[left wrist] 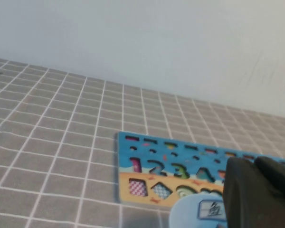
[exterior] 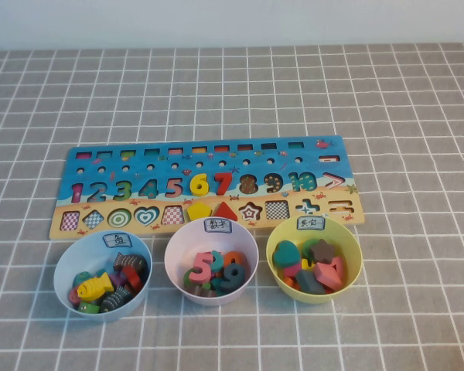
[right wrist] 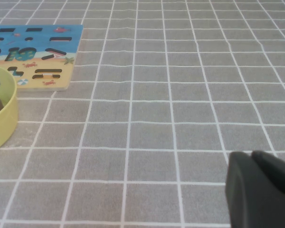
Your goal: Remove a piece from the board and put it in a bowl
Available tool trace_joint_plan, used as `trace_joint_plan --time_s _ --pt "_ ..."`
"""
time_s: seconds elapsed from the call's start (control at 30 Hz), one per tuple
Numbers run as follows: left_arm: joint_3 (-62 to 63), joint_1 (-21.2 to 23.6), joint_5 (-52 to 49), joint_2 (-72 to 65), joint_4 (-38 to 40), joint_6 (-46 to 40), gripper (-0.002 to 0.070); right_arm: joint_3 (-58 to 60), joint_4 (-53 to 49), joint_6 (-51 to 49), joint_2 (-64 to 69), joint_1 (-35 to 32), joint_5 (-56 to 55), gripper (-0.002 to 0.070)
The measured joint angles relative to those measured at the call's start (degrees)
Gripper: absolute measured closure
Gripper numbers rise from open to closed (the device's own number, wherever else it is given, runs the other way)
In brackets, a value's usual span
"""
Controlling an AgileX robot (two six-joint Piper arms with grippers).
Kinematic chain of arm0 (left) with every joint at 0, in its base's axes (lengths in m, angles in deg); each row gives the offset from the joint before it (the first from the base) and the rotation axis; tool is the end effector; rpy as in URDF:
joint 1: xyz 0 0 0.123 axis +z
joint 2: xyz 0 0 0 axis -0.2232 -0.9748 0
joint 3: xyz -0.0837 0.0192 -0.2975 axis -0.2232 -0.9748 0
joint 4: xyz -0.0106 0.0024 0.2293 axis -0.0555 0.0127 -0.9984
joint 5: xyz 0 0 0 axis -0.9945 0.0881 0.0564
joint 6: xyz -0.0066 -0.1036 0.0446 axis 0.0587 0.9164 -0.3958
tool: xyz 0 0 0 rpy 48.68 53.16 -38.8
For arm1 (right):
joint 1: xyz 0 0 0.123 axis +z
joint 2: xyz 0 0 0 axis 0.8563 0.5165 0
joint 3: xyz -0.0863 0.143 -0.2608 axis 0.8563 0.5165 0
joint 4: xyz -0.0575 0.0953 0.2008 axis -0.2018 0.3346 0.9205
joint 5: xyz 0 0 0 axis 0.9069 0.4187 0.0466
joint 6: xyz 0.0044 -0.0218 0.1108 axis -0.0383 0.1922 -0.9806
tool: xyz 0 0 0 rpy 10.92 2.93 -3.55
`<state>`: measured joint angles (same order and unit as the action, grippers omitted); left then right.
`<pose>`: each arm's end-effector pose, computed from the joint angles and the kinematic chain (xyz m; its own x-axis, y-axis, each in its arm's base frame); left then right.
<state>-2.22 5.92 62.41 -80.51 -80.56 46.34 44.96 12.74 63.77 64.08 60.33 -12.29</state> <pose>0.0312 -0.0040 0.1987 -0.0283 -0.2585 -0.9656 0.1201 0.9581 -0.2600 0.0261 0.0049 0.1649 -0.3031 0.0419 -0.9520 -0.0459 0.9972 0.0585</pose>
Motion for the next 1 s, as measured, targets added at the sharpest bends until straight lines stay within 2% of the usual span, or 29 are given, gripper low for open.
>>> trace_joint_plan --time_s 0.1,0.17,0.3,0.57,0.77,1.0 --pt "0.0 0.0 1.0 0.0 1.7 2.8 0.0673 0.0 0.0 0.0 0.0 0.0 0.0 0.0694" --pt "1.5 0.0 -1.7 0.0 2.5 5.0 0.0673 0.0 0.0 0.0 0.0 0.0 0.0 0.0694" --pt "10.3 0.1 -12.9 -2.9 2.4 6.7 0.0675 0.0 0.0 0.0 0.0 0.0 0.0 0.0694" --pt "29.8 0.1 -34.7 -24.1 1.9 7.1 0.0676 0.0 0.0 0.0 0.0 0.0 0.0 0.0694" --pt "40.6 0.1 -44.0 -40.5 2.8 1.2 0.0676 0.0 0.1 0.0 0.0 0.0 0.0 0.0694" --pt "52.3 0.1 -46.1 -59.0 8.8 -8.5 0.0676 0.0 0.2 0.0 0.0 0.0 0.0 0.0694"
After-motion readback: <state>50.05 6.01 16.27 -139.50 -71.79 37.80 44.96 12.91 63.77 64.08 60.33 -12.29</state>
